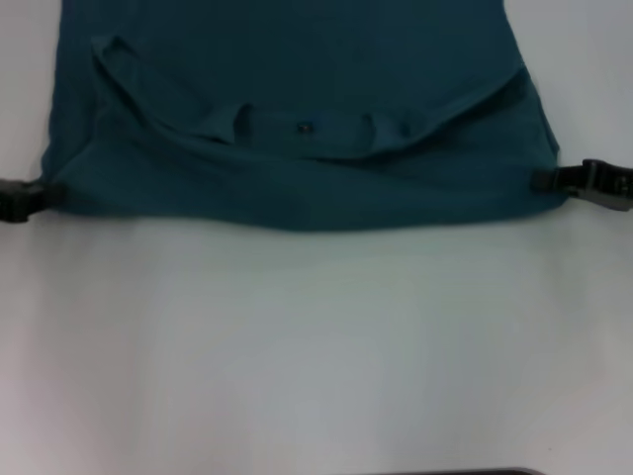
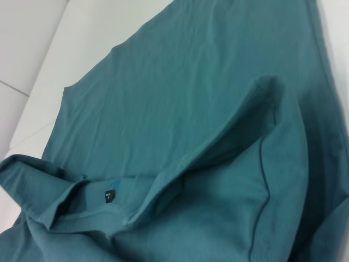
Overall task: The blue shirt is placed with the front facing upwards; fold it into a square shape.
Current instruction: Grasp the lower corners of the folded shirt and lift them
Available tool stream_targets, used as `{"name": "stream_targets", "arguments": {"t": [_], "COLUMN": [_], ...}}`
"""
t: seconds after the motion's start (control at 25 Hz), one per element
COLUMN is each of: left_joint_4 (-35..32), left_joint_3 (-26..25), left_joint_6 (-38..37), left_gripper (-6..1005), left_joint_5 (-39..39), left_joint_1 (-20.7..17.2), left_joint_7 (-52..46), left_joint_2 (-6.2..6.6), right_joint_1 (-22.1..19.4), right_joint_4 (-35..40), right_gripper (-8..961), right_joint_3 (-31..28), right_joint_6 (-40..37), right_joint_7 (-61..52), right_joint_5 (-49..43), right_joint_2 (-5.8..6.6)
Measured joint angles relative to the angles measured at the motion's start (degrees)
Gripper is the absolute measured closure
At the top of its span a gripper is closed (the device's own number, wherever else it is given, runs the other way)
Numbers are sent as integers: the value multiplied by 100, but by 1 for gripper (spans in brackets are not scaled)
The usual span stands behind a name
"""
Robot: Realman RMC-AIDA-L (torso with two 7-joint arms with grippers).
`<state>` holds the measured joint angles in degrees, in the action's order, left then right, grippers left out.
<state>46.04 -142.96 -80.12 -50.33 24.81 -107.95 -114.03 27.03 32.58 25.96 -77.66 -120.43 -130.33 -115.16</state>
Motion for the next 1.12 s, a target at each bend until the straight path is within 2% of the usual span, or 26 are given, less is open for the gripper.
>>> {"name": "stream_targets", "arguments": {"t": [0.32,0.6,0.8,1.12], "left_joint_4": [20,27,28,-22], "left_joint_3": [-91,-164,-210,-215], "left_joint_6": [-602,-1431,-1983,-2342], "left_gripper": [982,983,983,983], "left_joint_5": [17,-19,-11,6], "left_joint_1": [-291,-554,-693,-922], "left_joint_7": [160,385,555,737], "left_joint_2": [58,84,73,42], "right_joint_1": [-387,-985,-1429,-1909], "right_joint_4": [19,217,403,425], "right_gripper": [909,909,909,909], "right_joint_3": [-68,-297,-602,-917], "right_joint_6": [-529,-1154,-1540,-2016], "right_joint_7": [465,964,1341,1927], "right_joint_5": [16,18,17,-24], "right_joint_2": [-64,-67,-67,-69]}}
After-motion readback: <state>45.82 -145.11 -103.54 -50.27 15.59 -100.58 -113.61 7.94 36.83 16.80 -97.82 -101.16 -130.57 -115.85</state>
